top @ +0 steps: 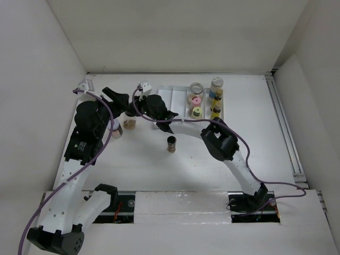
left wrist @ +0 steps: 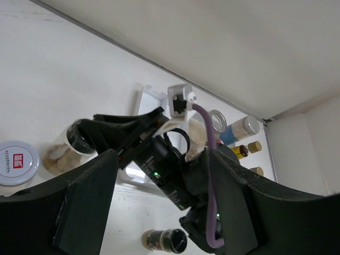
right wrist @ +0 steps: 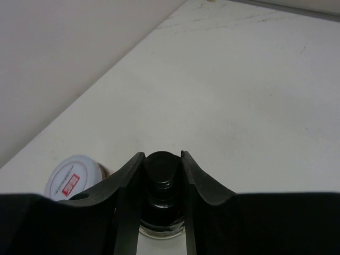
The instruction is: Organize the condiment bottles
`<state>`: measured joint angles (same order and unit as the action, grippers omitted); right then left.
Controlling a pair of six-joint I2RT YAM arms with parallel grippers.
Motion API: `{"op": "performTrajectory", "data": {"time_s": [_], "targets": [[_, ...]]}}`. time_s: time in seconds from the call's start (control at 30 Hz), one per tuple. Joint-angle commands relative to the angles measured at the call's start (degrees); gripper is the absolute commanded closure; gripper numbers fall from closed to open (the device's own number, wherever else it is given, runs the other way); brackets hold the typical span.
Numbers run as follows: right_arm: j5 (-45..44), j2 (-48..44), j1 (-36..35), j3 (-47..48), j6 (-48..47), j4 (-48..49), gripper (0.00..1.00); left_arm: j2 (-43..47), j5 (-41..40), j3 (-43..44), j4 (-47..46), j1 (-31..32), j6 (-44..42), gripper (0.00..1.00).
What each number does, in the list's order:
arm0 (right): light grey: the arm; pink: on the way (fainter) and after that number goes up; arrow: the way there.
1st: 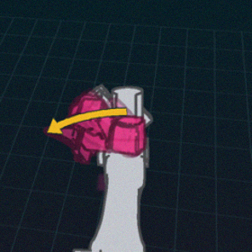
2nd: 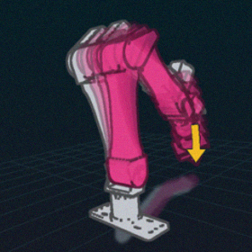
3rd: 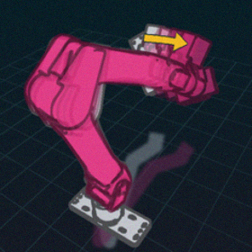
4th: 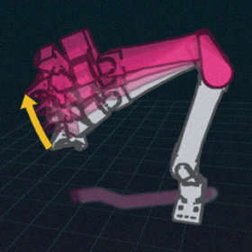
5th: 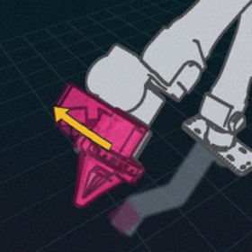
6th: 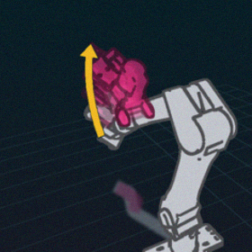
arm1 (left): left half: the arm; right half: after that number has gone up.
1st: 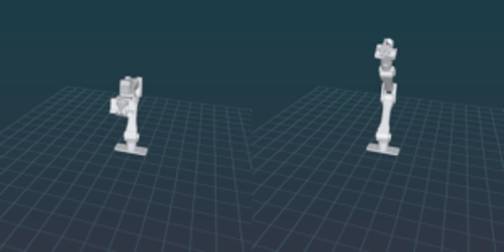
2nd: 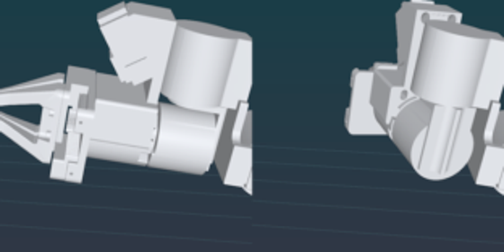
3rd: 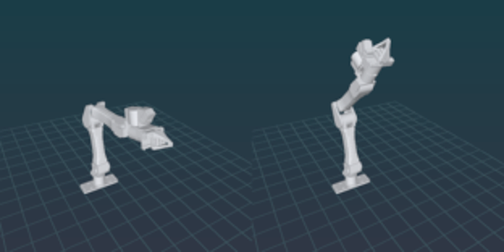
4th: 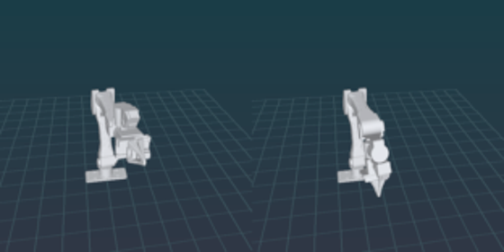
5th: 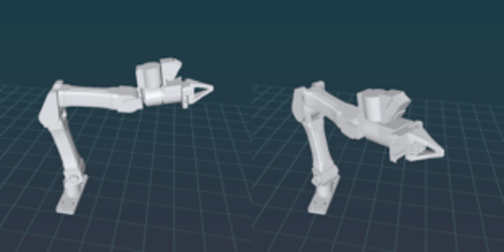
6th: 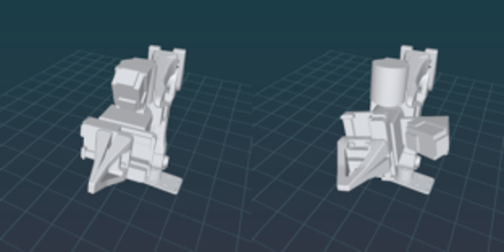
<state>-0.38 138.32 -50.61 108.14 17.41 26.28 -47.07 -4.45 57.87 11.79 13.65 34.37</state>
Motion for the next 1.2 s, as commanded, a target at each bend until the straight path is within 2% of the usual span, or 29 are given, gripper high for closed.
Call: {"op": "performTrajectory", "data": {"time_s": [0.0, 0.23, 0.47, 0.7, 0.93, 1.17], "targets": [[0.6, -10.0, 0.8, -6.0, 1.1, 10.4, 0.85, 0.4, 1.2, 0.2, -2.9, -0.4, -0.3, 0.36], [0.0, -21.9, 4.5, -15.0, 1.8, 14.3, 0.86, 0.4, -0.2, 0.1, -2.8, -0.4, -0.3, 0.36], [-7.7, -23.9, 11.1, -17.1, -4.0, 8.3, 0.88, 0.4, 2.3, -0.4, -3.4, -0.4, -0.3, 0.36], [-10.2, -19.0, 18.0, -8.7, -5.1, -4.1, 0.9, -0.1, 3.8, -0.4, -4.1, -0.4, -0.8, 0.36], [-9.5, -14.5, 22.5, -4.2, -6.2, -7.0, 0.9, -1.2, 5.1, -0.4, -4.7, -0.4, -1.3, 0.35], [-12.5, -9.9, 22.5, -0.4, -9.9, -10.6, 0.9, -2.5, 4.5, -0.4, -4.7, -0.4, -1.3, 0.35]]}}
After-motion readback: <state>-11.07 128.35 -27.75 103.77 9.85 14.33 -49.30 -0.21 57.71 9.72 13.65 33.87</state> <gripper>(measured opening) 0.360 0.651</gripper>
